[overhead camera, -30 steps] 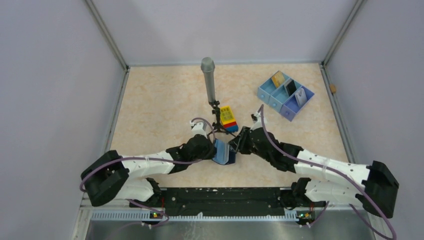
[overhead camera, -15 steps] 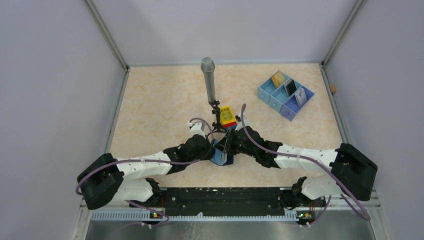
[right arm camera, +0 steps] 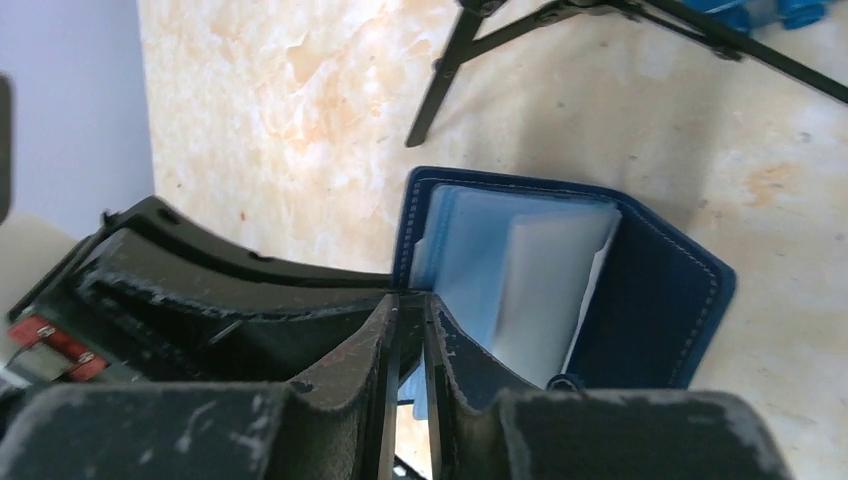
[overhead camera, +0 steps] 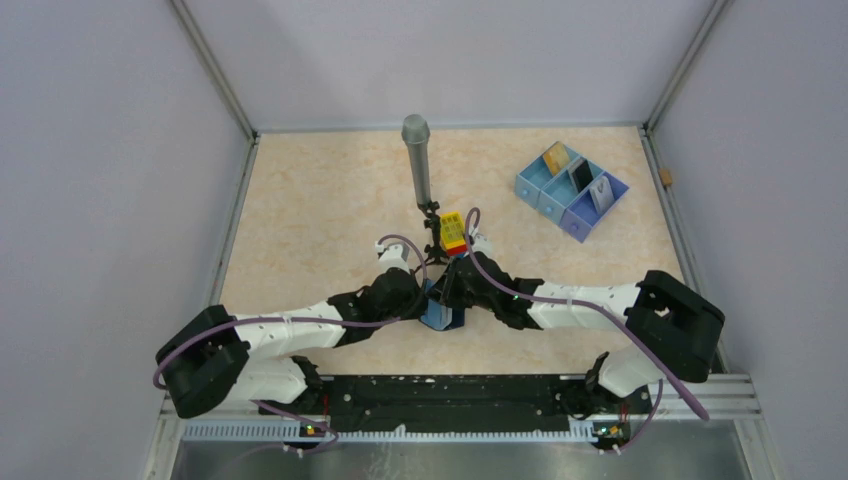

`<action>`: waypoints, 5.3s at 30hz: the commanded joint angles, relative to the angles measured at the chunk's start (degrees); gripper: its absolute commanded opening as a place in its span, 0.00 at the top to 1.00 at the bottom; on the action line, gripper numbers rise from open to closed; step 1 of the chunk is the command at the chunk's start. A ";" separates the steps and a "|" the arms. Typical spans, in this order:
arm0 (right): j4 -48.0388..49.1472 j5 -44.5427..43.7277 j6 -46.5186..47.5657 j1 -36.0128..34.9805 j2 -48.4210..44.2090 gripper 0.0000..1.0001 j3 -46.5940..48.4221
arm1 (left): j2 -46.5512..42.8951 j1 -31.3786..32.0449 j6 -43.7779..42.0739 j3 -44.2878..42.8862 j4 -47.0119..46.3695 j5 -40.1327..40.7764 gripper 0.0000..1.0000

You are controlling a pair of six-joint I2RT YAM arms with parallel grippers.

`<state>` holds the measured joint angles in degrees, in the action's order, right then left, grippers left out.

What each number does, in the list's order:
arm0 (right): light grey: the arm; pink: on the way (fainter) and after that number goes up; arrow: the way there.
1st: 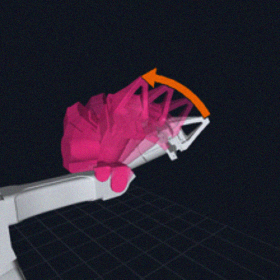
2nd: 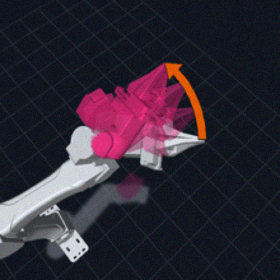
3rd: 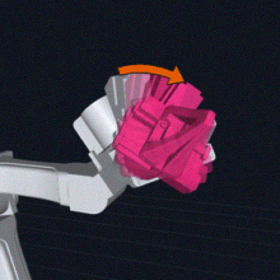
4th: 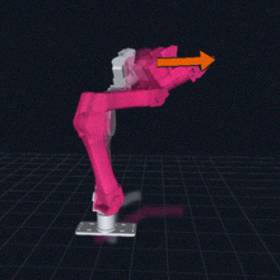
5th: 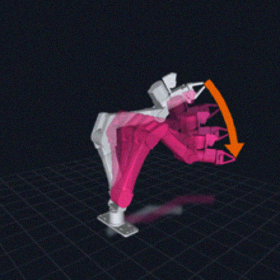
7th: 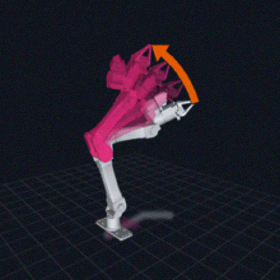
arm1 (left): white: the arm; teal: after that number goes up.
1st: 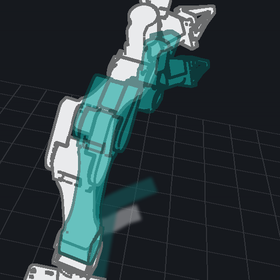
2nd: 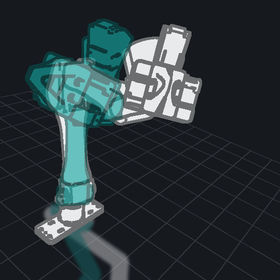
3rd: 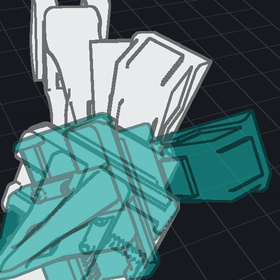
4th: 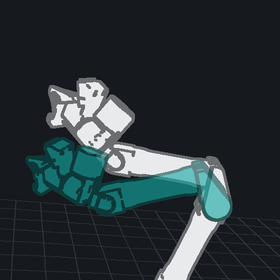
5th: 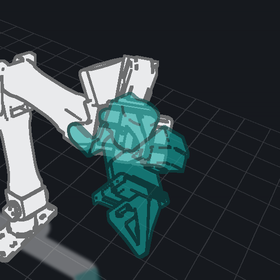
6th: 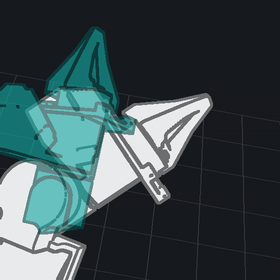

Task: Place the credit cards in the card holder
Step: Open the card holder at the center of the board.

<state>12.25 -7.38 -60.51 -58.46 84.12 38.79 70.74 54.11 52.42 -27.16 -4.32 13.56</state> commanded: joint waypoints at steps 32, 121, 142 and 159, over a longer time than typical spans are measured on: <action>-11.04 -12.88 -3.31 1.96 -27.01 0.62 -15.59 | 14.81 5.87 -12.43 -30.73 34.05 7.44 1.00; -36.25 -14.31 13.40 8.98 -23.45 0.54 5.78 | -9.04 -2.95 -7.20 -0.31 10.89 -3.73 0.33; -38.89 -12.98 20.42 22.35 -25.93 0.52 7.03 | 8.49 -2.65 -10.43 -6.14 -6.77 -19.81 0.69; -36.35 -15.30 29.05 38.61 -17.22 0.46 15.27 | 19.84 2.63 -12.83 -14.10 10.45 -3.71 0.51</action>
<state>-27.42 -20.05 -36.23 -24.91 63.61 48.69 87.70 56.18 40.56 -40.29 -0.43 4.67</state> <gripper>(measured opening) 0.526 0.488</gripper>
